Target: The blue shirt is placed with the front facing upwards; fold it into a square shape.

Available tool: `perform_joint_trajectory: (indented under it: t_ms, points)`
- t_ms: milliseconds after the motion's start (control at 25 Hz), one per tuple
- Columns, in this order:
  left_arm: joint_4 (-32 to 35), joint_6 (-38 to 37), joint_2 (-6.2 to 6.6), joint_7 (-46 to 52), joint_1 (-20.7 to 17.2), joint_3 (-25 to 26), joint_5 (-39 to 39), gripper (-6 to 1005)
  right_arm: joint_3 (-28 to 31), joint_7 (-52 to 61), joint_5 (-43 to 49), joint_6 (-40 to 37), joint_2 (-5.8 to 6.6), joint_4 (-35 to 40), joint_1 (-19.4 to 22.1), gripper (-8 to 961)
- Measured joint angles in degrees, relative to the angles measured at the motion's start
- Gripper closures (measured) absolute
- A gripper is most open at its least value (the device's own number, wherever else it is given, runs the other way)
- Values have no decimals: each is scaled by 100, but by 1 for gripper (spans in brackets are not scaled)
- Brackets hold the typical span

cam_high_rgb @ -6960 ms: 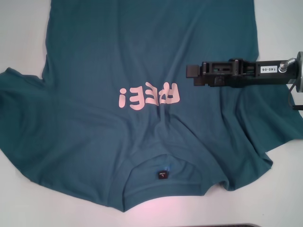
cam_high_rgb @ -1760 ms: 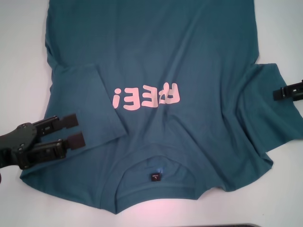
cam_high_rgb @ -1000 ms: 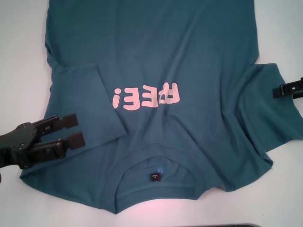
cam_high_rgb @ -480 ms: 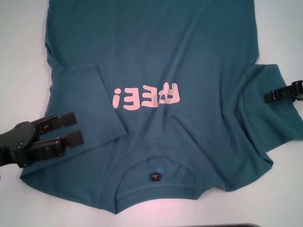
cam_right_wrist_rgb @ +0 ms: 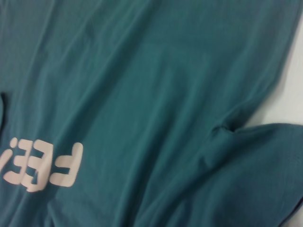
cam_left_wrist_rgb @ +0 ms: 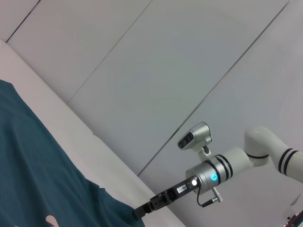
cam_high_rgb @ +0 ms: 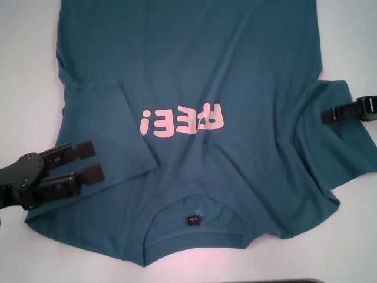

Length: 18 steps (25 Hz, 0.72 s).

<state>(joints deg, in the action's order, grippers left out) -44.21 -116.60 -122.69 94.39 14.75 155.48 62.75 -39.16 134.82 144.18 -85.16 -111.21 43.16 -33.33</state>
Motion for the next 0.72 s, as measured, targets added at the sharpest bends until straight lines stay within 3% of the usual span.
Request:
perform_joint_trajectory:
  t_ms: [480,680,720]
  points:
    - [0,-12,0,0,11,0,0,52,48,341,-118,-81,46,-24,20,99]
    - [0,-12,0,0,11,0,0,52,144,428,-141,-156,103,-5,39,128]
    - [0,-12,0,0,11,0,0,53,148,430,-134,-161,108,-8,38,171]
